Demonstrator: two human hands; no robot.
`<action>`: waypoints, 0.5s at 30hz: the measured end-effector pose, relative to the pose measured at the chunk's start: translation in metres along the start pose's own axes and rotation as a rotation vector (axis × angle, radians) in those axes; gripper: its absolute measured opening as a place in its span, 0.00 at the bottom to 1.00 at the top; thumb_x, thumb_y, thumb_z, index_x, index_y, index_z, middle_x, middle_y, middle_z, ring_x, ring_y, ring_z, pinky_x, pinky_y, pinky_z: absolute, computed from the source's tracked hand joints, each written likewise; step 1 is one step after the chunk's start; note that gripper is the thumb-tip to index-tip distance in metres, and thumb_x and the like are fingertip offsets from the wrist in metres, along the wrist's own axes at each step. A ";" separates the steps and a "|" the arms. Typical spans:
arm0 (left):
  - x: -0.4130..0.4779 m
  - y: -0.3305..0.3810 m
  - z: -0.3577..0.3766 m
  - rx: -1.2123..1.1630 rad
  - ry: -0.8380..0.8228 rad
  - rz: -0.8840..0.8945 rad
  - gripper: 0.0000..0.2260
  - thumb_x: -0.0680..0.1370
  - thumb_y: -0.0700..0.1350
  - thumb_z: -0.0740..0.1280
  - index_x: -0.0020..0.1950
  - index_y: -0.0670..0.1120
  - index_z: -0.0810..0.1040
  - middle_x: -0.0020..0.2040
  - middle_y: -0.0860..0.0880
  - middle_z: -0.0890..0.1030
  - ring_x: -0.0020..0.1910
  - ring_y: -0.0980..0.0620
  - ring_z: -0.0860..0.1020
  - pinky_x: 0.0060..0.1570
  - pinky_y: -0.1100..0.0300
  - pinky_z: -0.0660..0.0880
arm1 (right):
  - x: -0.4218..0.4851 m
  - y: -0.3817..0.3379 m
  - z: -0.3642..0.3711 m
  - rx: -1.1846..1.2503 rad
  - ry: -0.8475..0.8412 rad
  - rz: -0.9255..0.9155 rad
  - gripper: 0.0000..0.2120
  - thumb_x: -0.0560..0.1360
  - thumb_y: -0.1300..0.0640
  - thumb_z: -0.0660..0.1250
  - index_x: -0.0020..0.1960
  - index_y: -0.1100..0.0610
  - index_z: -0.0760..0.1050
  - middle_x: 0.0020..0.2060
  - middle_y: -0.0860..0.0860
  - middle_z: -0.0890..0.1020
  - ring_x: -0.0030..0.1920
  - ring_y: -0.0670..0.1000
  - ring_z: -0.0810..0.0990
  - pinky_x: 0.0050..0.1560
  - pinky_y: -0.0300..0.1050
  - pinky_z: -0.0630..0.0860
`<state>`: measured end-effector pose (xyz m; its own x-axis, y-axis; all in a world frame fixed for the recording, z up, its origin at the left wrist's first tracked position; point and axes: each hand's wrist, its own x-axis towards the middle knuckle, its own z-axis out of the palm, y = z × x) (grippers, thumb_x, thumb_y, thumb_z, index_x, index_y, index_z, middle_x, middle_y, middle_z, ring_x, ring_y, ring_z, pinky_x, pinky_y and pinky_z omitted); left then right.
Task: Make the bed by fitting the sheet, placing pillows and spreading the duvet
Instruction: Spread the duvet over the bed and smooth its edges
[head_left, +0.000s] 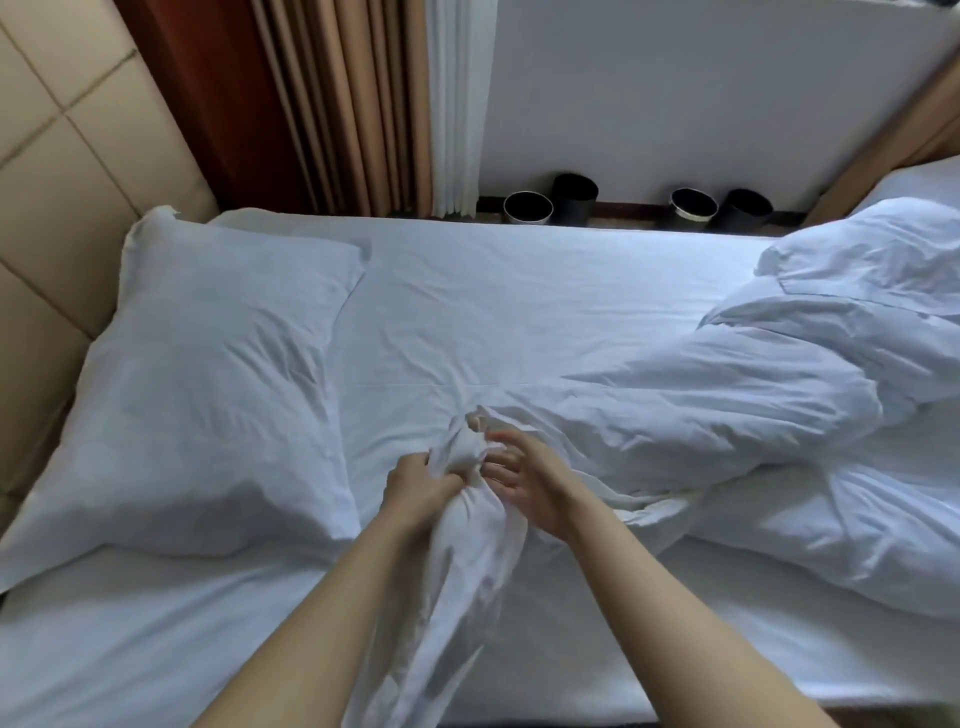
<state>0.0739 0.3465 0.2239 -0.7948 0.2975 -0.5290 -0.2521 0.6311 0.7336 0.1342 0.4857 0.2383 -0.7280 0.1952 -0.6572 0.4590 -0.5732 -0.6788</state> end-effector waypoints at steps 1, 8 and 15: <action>0.000 -0.003 -0.002 -0.083 -0.016 -0.005 0.16 0.63 0.49 0.67 0.47 0.44 0.81 0.44 0.47 0.82 0.48 0.46 0.80 0.44 0.57 0.73 | 0.001 0.010 -0.009 0.041 0.111 0.026 0.08 0.79 0.57 0.58 0.46 0.59 0.74 0.43 0.57 0.80 0.42 0.53 0.80 0.39 0.39 0.79; -0.011 -0.009 -0.025 -0.380 -0.147 -0.041 0.08 0.76 0.42 0.68 0.53 0.43 0.81 0.48 0.45 0.84 0.46 0.50 0.82 0.46 0.58 0.78 | -0.009 0.063 -0.043 0.216 0.199 0.233 0.29 0.76 0.35 0.55 0.54 0.60 0.76 0.48 0.56 0.81 0.50 0.54 0.78 0.45 0.48 0.76; -0.020 -0.027 -0.046 -0.078 -0.252 0.109 0.15 0.72 0.39 0.68 0.57 0.51 0.76 0.49 0.51 0.81 0.48 0.54 0.78 0.44 0.64 0.74 | 0.008 0.063 -0.020 0.190 0.358 -0.010 0.23 0.80 0.51 0.60 0.70 0.63 0.65 0.61 0.59 0.77 0.57 0.58 0.79 0.53 0.51 0.78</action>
<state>0.0711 0.2911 0.2344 -0.6598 0.5354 -0.5273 -0.2220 0.5316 0.8174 0.1677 0.4674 0.1833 -0.4937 0.4471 -0.7459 0.3257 -0.7002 -0.6353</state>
